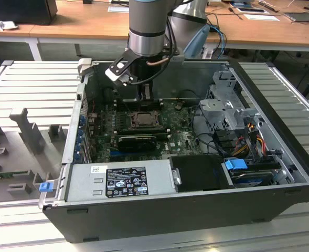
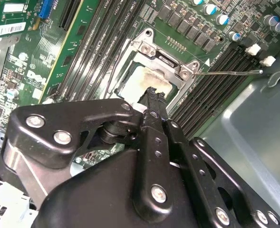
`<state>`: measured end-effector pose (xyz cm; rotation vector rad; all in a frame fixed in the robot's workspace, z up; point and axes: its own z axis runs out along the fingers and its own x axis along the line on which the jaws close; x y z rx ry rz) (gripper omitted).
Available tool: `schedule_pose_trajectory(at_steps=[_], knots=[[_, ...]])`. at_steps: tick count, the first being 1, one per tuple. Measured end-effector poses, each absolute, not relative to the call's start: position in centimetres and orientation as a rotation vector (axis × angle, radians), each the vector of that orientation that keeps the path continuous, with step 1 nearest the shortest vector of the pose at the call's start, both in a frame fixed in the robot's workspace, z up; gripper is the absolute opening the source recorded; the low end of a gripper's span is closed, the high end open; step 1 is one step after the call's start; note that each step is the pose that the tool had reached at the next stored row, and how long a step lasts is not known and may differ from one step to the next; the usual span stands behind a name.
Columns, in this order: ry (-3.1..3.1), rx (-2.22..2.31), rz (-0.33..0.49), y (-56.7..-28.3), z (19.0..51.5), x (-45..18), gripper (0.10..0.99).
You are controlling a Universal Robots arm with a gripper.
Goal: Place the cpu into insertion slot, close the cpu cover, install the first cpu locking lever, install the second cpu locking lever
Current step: 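Install the first cpu locking lever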
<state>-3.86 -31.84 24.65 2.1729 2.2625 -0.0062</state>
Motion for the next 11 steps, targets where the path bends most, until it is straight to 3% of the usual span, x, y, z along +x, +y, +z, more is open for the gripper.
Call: schedule_pose_trajectory(at_steps=[11], knots=[[2.262, 2.173, -0.006, -31.8, 26.5, -3.9, 0.106]])
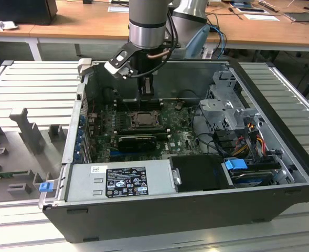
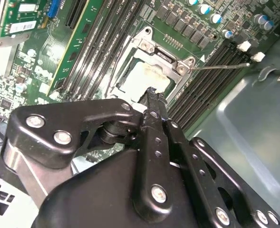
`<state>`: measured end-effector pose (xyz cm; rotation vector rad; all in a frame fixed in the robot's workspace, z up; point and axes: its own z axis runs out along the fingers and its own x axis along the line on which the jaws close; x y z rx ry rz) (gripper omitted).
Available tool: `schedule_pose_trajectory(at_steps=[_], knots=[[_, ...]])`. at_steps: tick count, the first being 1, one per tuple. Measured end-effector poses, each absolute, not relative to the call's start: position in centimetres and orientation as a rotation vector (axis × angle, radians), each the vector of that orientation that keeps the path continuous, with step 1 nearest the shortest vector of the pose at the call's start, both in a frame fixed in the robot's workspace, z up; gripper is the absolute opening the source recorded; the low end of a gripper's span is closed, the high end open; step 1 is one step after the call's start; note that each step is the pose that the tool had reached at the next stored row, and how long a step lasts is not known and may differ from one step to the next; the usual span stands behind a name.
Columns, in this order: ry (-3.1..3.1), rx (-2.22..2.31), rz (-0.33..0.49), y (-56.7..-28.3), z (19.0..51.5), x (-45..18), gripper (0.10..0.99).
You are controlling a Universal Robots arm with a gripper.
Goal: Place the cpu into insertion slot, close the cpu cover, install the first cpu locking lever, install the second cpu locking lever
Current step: 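Install the first cpu locking lever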
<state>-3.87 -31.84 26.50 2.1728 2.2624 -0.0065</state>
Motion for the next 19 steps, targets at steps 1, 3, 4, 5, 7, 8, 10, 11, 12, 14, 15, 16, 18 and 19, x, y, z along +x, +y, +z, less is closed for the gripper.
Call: schedule_pose_trajectory(at_steps=[1, 3, 4, 5, 7, 8, 10, 11, 12, 14, 15, 16, 18, 19], knots=[[2.262, 2.173, -0.006, -31.84, 27.0, -3.87, 0.106], [2.263, 2.173, -0.006, -31.84, 27.51, -3.87, 0.106], [2.271, 2.164, -0.005, -31.84, 27.51, -3.88, 0.106], [2.304, 2.13, -0.005, -31.84, 27.5, -3.88, 0.106], [2.358, 2.07, -0.005, -31.84, 27.41, -3.87, 0.106], [2.383, 2.04, -0.005, -31.84, 27.35, -3.87, 0.106], [2.434, 1.979, -0.005, -31.84, 27.21, -3.87, 0.106], [2.459, 1.948, -0.005, -31.84, 27.18, -3.87, 0.106], [2.489, 1.909, -0.005, -31.84, 27.15, -3.87, 0.106], [2.52, 1.868, -0.004, -31.84, 27.11, -3.88, 0.106], [2.543, 1.836, -0.004, -31.84, 27.1, -3.9, 0.106], [2.558, 1.815, -0.004, -31.84, 27.09, -3.91, 0.106], [2.59, 1.77, -0.004, -31.84, 27.04, -3.93, 0.106], [2.601, 1.754, -0.004, -31.84, 27.04, -3.94, 0.106]])
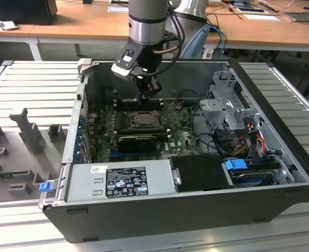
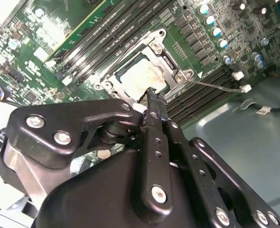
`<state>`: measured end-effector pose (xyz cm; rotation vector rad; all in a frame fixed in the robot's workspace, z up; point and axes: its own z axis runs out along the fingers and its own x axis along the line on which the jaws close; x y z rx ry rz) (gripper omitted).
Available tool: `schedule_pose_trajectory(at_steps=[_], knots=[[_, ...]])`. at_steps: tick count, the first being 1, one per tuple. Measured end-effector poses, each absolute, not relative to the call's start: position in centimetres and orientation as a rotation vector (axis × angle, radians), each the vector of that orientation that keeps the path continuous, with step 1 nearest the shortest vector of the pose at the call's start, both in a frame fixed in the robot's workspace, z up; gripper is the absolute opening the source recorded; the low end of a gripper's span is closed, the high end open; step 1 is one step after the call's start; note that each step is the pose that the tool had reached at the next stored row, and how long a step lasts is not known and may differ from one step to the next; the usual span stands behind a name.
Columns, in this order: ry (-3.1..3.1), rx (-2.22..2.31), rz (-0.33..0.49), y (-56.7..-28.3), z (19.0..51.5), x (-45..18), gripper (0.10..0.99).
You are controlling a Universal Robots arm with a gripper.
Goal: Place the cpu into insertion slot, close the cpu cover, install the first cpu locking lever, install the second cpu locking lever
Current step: 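Install the first cpu locking lever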
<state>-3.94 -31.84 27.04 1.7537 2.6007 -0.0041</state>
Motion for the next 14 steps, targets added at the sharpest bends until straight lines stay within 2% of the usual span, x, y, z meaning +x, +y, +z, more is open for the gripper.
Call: schedule_pose_trajectory(at_steps=[14], knots=[[2.769, 1.469, -0.001, -31.84, 26.99, -4.07, 0.106]])
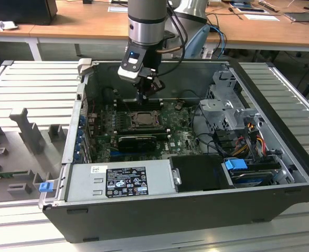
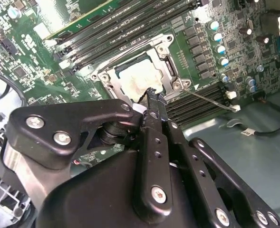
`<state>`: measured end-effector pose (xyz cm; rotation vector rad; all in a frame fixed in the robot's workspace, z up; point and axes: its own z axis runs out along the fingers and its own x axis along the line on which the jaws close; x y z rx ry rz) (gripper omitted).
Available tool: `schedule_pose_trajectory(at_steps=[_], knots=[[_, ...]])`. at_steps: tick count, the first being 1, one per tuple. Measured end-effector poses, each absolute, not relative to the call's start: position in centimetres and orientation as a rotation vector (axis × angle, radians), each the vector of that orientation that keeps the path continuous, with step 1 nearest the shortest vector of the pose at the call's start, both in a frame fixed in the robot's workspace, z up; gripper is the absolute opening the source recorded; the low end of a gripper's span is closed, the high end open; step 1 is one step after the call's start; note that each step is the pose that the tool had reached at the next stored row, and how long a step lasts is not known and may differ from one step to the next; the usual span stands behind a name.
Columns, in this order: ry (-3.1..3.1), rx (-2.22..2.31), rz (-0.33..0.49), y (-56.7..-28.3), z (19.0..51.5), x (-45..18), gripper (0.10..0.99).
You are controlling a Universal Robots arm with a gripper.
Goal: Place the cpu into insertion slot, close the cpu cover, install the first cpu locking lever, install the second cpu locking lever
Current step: 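Install the first cpu locking lever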
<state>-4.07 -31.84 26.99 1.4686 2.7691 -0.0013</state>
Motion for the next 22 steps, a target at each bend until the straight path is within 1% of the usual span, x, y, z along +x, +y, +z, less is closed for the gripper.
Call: schedule_pose_trajectory(at_steps=[22], knots=[[2.894, 1.176, 0.008, -31.84, 26.99, -4.72, 0.106]])
